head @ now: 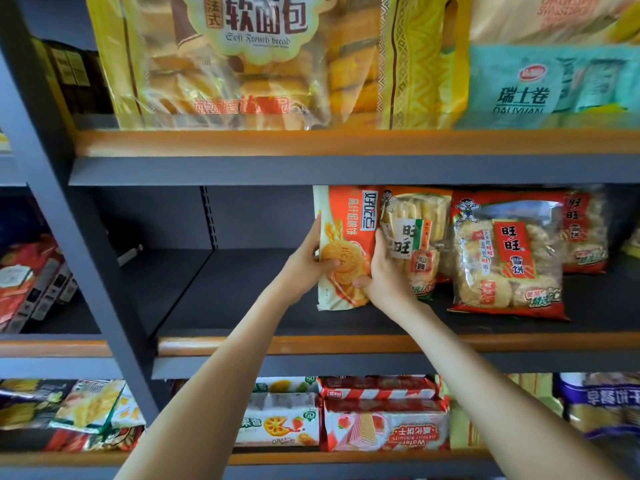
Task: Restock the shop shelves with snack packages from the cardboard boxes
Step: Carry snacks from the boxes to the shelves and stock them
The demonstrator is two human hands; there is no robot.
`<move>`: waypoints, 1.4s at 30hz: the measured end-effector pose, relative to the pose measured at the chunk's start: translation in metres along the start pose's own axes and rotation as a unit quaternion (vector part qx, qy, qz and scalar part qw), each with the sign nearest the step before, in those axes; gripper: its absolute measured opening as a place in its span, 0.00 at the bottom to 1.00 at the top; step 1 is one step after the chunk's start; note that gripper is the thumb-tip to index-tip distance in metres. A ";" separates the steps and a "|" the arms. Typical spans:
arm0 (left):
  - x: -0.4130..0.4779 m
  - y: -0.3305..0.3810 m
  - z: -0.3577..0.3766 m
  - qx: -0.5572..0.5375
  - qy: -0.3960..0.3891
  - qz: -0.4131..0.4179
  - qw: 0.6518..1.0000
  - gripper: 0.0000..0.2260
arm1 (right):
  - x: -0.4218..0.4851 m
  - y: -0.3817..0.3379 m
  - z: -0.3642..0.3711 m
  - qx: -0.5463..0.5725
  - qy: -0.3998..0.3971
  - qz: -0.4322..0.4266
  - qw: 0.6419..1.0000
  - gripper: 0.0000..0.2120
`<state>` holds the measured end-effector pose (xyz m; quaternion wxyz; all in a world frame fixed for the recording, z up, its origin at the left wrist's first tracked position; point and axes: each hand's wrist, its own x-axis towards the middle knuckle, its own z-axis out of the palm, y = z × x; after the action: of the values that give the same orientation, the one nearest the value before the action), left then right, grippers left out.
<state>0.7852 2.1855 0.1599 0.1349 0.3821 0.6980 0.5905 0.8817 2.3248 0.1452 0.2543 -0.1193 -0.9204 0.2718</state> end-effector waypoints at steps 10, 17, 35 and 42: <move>0.005 -0.017 0.009 0.032 0.094 -0.114 0.989 0.48 | -0.004 0.008 0.001 -0.150 0.153 0.001 0.977 0.57; 0.010 -0.014 0.022 0.066 0.134 -0.075 0.986 0.43 | -0.002 0.018 0.001 -0.151 0.024 -0.013 0.988 0.51; -0.048 0.008 0.031 0.283 0.148 -0.140 0.937 0.22 | -0.036 -0.019 0.013 -0.073 0.141 -0.145 0.977 0.31; -0.122 0.013 0.049 0.357 0.302 -0.088 0.879 0.12 | -0.073 -0.039 0.034 0.140 0.069 -0.285 0.946 0.15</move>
<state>0.9029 2.1365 0.1274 -0.1766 0.1440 0.8991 0.3739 0.9218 2.2521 0.1131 0.3986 0.1664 -0.8486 0.3053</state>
